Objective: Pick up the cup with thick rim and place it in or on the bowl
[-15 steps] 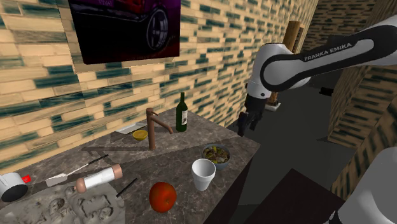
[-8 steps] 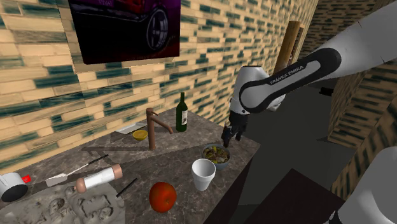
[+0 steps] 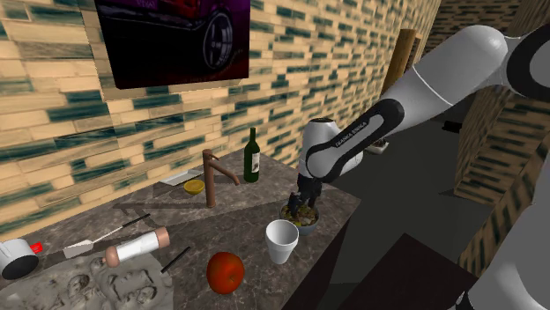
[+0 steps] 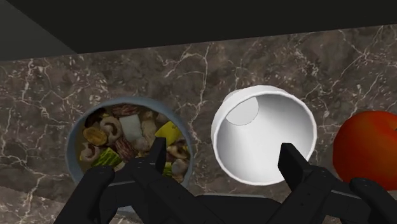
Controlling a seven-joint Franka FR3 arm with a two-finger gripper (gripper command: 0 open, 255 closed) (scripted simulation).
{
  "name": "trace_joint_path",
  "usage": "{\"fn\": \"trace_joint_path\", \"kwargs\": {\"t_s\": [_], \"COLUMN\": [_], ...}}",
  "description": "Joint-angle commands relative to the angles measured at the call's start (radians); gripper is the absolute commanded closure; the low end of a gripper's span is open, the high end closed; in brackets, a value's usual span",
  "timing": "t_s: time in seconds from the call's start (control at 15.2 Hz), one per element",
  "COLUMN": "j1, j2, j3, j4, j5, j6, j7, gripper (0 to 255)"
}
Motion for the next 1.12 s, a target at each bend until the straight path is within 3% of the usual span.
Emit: {"fn": "trace_joint_path", "kwargs": {"t_s": [0.0, 0.2, 0.66, 1.06], "j1": [0.005, 0.018, 0.023, 0.023], "j2": [0.084, 0.196, 0.286, 0.293], "j3": [-0.003, -0.01, -0.012, -0.012], "j4": [0.041, 0.111, 0.127, 0.129], "j5": [-0.013, -0.031, -0.034, -0.034], "j6": [0.044, 0.086, 0.16, 0.166], "j7": [0.007, 0.023, 0.025, 0.025], "gripper": [0, 0, 0, 0]}}
